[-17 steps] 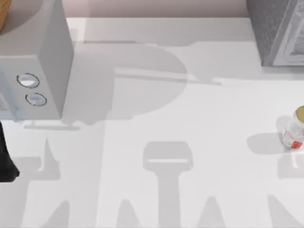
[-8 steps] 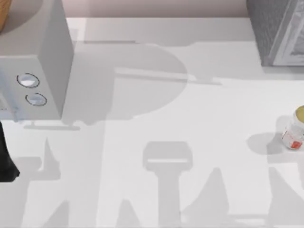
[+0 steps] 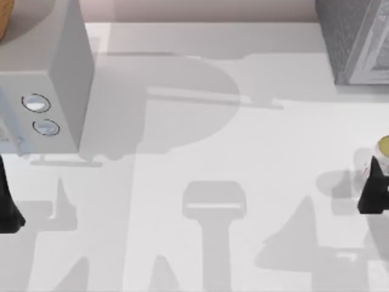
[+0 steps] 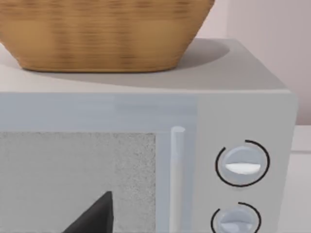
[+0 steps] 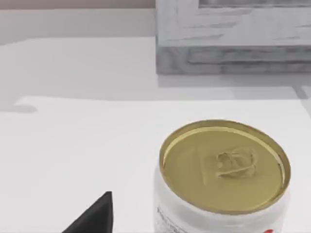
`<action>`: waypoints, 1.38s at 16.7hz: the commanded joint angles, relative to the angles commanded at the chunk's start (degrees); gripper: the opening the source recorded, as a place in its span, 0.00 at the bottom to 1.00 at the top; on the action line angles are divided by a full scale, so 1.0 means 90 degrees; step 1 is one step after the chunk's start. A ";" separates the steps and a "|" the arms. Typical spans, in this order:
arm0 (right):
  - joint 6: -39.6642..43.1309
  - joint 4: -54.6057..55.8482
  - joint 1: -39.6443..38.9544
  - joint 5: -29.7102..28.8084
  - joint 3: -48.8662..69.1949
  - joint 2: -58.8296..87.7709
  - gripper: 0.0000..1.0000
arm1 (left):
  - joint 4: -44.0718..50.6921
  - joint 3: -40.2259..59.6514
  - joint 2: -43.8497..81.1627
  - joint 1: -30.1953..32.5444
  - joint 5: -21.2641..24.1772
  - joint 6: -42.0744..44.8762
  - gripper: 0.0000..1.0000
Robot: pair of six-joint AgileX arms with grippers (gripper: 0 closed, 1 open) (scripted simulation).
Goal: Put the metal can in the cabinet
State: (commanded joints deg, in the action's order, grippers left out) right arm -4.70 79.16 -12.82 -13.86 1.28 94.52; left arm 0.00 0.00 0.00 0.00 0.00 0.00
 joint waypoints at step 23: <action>0.0038 0.1013 0.0204 0.0188 0.1451 0.2830 1.00 | 0.0000 0.0000 0.0000 0.0000 0.0000 0.0000 1.00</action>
State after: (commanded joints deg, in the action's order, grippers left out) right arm -4.36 88.28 -10.99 -12.17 14.33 119.98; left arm 0.00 0.00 0.00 0.00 0.00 0.00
